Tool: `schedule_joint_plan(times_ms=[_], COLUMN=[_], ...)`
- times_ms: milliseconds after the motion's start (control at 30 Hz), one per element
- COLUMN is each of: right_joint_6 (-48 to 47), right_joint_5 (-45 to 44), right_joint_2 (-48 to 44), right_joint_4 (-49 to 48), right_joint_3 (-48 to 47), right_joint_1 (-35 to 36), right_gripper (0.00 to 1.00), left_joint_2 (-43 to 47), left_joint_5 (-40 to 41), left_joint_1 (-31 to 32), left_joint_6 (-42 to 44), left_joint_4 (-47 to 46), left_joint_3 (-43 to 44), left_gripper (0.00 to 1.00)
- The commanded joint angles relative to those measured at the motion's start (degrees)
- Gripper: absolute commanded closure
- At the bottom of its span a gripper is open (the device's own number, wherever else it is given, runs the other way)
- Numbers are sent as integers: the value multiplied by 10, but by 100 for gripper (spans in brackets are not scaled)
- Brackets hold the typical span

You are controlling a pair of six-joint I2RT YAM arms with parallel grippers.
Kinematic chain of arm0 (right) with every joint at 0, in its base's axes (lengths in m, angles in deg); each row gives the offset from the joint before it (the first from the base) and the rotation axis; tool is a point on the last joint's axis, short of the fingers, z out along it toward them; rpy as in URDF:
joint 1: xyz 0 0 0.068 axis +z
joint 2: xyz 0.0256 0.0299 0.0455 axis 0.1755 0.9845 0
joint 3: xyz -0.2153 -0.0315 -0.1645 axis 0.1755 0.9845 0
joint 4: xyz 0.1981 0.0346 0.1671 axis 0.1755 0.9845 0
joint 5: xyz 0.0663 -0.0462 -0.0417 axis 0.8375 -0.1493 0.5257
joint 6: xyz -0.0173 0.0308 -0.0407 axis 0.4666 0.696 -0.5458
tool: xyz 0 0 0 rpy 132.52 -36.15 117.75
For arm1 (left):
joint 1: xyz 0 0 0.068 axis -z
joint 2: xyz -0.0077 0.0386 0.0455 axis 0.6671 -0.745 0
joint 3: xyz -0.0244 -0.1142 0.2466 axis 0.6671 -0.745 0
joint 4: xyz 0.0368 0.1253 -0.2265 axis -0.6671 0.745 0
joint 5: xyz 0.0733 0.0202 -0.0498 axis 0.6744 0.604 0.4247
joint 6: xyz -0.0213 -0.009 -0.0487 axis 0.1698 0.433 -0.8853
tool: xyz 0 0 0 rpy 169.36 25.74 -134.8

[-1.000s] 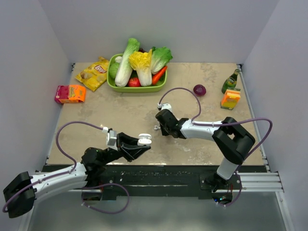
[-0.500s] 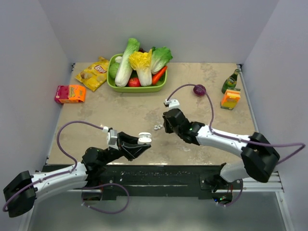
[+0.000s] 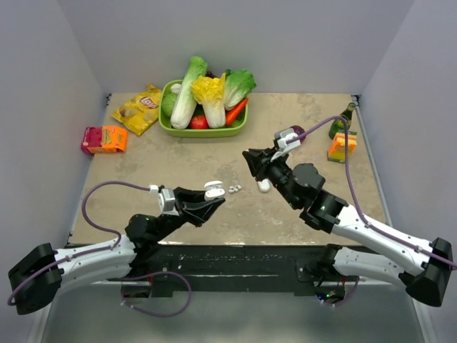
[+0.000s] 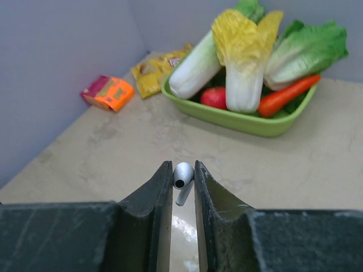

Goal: Insert the wireless bluetooth earbuds into the charging case
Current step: Place the earbud in the charging case.

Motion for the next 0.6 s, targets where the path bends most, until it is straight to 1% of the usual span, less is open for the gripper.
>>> schedule_joint_plan(times_ms=[0, 200, 267, 367, 567], right_joint_6=[-82, -136, -137, -165, -189], right_joint_5=[17, 22, 26, 29, 40], right_joint_2=[-38, -75, -82, -92, -94], right_joint_4=[-102, -158, -171, -186, -217], right_joint_3=[-29, -36, -34, -34, -31], right_joint_1=[37, 99, 109, 127, 154], right_gripper=[100, 100, 100, 100, 100], left_joint_2=[-33, -78, -88, -99, -122], left_joint_5=[20, 12, 10, 12, 14], left_joint_1=[4, 2, 1, -3, -10], left_joint_6=[73, 109, 119, 126, 123], left_joint_4=[-89, -114, -115, -116, -110], left_joint_3=[70, 130, 149, 167, 198], left_gripper=[100, 100, 100, 100, 100])
